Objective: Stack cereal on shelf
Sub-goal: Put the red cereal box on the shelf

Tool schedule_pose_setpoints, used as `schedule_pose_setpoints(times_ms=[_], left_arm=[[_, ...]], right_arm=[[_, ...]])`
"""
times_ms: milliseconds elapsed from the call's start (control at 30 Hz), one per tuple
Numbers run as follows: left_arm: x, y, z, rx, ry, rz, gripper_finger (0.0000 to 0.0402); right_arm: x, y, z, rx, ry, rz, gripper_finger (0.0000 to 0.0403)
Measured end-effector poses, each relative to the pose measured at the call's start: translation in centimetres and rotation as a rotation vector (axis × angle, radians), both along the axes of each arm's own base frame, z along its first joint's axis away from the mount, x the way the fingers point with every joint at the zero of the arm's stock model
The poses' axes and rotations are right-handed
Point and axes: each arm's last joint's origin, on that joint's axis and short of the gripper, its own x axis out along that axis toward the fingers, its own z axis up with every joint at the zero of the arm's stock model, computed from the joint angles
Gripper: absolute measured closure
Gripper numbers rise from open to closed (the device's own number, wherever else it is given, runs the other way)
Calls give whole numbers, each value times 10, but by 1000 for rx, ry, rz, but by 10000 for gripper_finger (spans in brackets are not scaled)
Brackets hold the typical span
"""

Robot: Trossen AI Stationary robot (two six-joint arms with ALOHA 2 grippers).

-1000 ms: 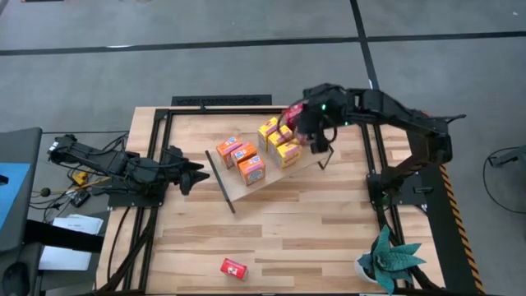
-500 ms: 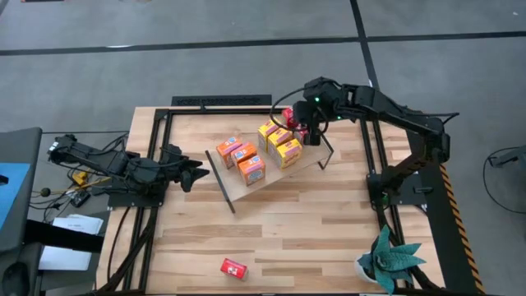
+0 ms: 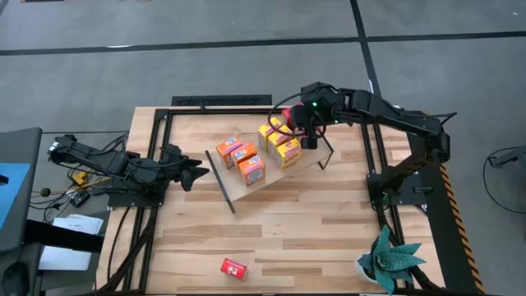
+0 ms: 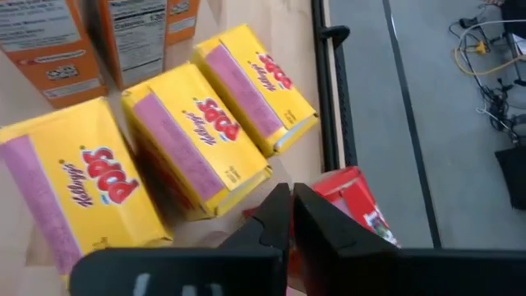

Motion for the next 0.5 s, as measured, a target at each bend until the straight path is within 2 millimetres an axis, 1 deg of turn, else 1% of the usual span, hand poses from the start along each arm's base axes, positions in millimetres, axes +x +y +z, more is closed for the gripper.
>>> schedule_pose_setpoints(times_ms=[267, 367, 500], left_arm=[[0, 0, 0, 1, 2, 0, 97], [0, 0, 0, 1, 2, 0, 97], [0, 0, 0, 4, 4, 0, 97]], right_arm=[[0, 0, 0, 18, -3, -17, 389], [0, 1, 0, 38, -8, 0, 387], [3, -2, -5, 53, 9, -5, 369]])
